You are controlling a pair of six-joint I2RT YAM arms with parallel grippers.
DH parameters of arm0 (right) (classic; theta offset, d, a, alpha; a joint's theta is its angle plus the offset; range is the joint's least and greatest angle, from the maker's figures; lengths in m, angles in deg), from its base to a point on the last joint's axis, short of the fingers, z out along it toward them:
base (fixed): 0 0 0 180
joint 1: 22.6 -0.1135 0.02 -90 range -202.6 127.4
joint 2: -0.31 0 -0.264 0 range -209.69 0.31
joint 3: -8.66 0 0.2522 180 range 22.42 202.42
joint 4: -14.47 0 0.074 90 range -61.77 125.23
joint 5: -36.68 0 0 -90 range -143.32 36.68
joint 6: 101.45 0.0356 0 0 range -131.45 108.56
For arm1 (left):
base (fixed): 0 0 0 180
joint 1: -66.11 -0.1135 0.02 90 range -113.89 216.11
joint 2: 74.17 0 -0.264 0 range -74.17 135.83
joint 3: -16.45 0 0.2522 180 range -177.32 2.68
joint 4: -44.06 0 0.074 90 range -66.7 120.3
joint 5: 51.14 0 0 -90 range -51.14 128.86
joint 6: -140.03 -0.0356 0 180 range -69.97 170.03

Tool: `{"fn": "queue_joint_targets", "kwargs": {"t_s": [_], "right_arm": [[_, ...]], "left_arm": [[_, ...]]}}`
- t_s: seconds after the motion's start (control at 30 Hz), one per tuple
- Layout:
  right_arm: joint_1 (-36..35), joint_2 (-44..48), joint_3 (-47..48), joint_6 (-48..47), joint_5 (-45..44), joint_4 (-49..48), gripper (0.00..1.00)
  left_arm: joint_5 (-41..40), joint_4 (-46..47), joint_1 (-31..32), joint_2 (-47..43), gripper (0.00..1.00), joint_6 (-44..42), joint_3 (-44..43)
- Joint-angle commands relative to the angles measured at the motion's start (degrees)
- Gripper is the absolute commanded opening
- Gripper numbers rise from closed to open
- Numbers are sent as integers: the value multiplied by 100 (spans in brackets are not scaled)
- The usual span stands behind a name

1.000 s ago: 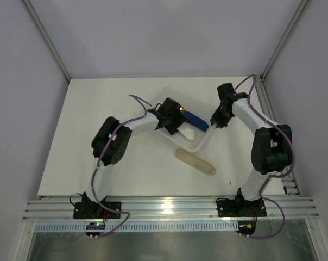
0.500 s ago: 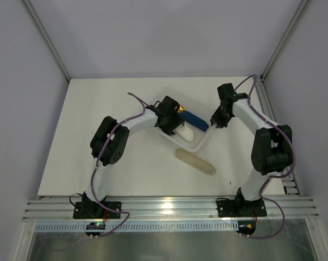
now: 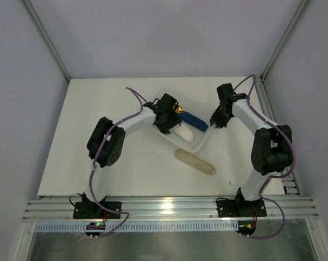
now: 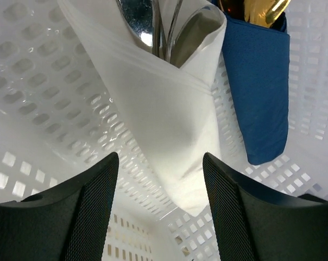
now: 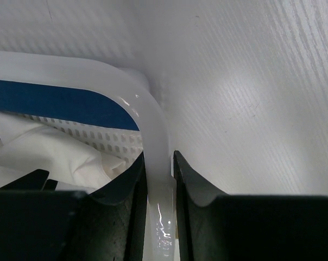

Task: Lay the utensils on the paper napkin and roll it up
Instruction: Move the bin to the center of the board, then reset both arms

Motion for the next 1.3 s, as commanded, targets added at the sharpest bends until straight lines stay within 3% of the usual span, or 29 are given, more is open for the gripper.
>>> {"fn": "queue_joint_targets", "kwargs": {"t_s": [0.0,0.3,0.53,0.63,0.73,0.77,1.03,1.1,1.17,1.27], "right_arm": [[57,75,-85,183,-353,-192,4],[49,93,-138,122,-309,-236,3],[49,102,-165,52,-273,-218,4],[49,154,-165,8,-230,-218,8],[49,347,-269,-176,-142,-376,28],[49,409,-314,-194,-115,-472,45],[49,708,-244,-458,-19,-377,77],[49,839,-209,-537,34,-333,81],[49,989,-173,-660,8,-315,97],[57,1261,19,-941,244,-219,99]], "left_arm": [[-167,-642,-31,-536,66,-465,-267],[140,-404,-40,-616,66,-984,-926],[141,-378,-66,-914,66,-1063,-927],[71,-387,-66,-1072,66,-1098,-927],[9,-535,-58,-1160,66,-1256,-1067],[-9,-615,-58,-1169,66,-1318,-1155],[-149,-730,-58,-1670,65,-1362,-778],[-149,-773,-58,-1845,65,-1388,-743],[-132,-756,-58,-1986,66,-1432,-672],[-53,-791,-49,-2311,66,-1450,-497]]}}
